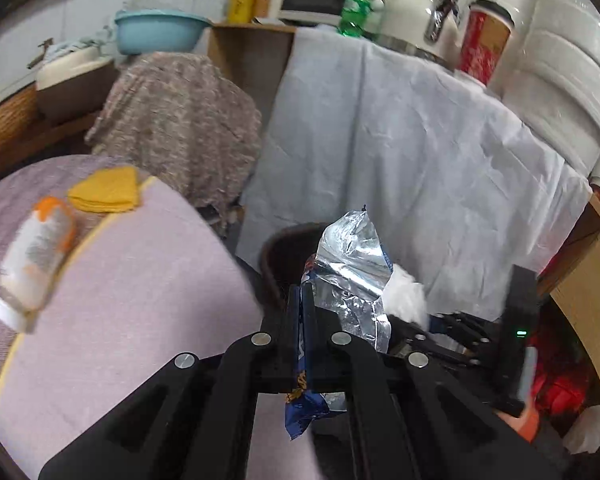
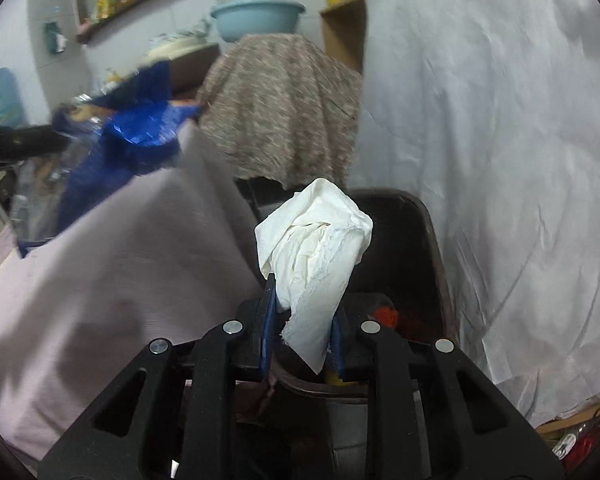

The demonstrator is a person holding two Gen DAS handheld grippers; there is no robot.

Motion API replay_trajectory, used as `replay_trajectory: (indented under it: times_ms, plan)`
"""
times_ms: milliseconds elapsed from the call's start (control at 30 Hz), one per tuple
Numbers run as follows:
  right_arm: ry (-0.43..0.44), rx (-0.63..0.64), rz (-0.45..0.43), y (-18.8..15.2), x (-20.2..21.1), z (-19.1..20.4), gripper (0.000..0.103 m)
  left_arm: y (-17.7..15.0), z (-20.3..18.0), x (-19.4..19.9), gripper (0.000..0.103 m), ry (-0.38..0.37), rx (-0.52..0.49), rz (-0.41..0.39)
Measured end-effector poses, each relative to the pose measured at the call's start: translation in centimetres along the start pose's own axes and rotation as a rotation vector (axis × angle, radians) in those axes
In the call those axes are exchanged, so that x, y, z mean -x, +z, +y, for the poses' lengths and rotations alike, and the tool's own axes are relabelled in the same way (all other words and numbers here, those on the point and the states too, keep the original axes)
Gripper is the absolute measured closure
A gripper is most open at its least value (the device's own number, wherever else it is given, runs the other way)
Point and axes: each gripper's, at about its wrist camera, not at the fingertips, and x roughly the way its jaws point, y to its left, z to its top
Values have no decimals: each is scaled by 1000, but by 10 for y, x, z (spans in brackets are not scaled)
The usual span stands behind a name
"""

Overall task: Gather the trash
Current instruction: 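Carry the snack bag and tissue into the black bin and release both, then grasp the white bottle with the left tool while the right tool grasps the yellow foam net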

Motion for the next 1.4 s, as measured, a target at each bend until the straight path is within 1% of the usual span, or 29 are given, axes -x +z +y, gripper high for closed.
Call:
replay_trajectory:
  times_ms: [33, 133, 167, 233, 300, 367, 467, 500, 633, 767, 933, 967, 1000, 1033, 1067, 1133, 1200, 1267, 1300, 1333, 1367, 1400]
  plan:
    - [-8, -10, 14, -2, -11, -7, 80, -1, -6, -7, 100, -2, -1, 11]
    - [7, -54, 45, -5, -42, -26, 79, 2, -21, -34, 100, 6, -4, 50]
    - [4, -67, 45, -5, -50, -30, 76, 2, -24, -44, 100, 8, 0, 67]
    - [-14, -93, 61, -8, -67, -39, 60, 1, -31, -64, 100, 11, 11, 99]
    - [-30, -111, 66, -11, -75, -44, 55, 0, -35, -78, 100, 32, 5, 124]
    - [-45, -134, 71, -13, -77, -49, 54, -1, -40, -91, 100, 41, 2, 145]
    - [-61, -150, 67, -25, -68, -62, 51, -2, -47, -111, 100, 59, -7, 172]
    - [-76, -152, 62, -29, -63, -65, 49, -2, -49, -119, 100, 65, -12, 186]
    - [-149, -159, 52, -36, -46, -83, 49, 0, -57, -143, 100, 92, -26, 215]
    - [-191, -147, 19, -34, -27, -90, 49, -2, -63, -160, 100, 92, -28, 239]
    - [-199, -130, -35, -24, -7, -93, 49, -5, -72, -170, 100, 89, -55, 246]
    - [-200, -126, -39, -24, -3, -92, 49, -5, -73, -171, 99, 87, -62, 249]
    - [-204, -127, -44, -23, -2, -92, 49, -6, -74, -172, 96, 88, -70, 255]
    - [-203, -129, -47, -22, 0, -91, 49, -6, -74, -171, 82, 93, -73, 258]
    - [-196, -130, -48, -20, 0, -90, 49, -4, -73, -171, 57, 99, -73, 255]
    - [-195, -122, -49, -19, 1, -88, 49, -2, -72, -160, 36, 111, -64, 198]
    - [-187, -114, -48, -18, 2, -85, 49, 1, -71, -148, 34, 105, -57, 167]
    - [-176, -118, -47, -17, 2, -84, 47, 4, -72, -139, 33, 93, -60, 159]
    - [-172, -120, -47, -17, 3, -83, 41, 5, -71, -130, 31, 89, -63, 144]
    - [-169, -120, -51, -17, 2, -80, 36, 7, -71, -123, 27, 87, -65, 127]
    - [-165, -118, -57, -15, 2, -77, 36, 7, -70, -116, 24, 84, -68, 111]
    - [-160, -116, -59, -15, 3, -74, 36, 8, -68, -106, 23, 78, -68, 92]
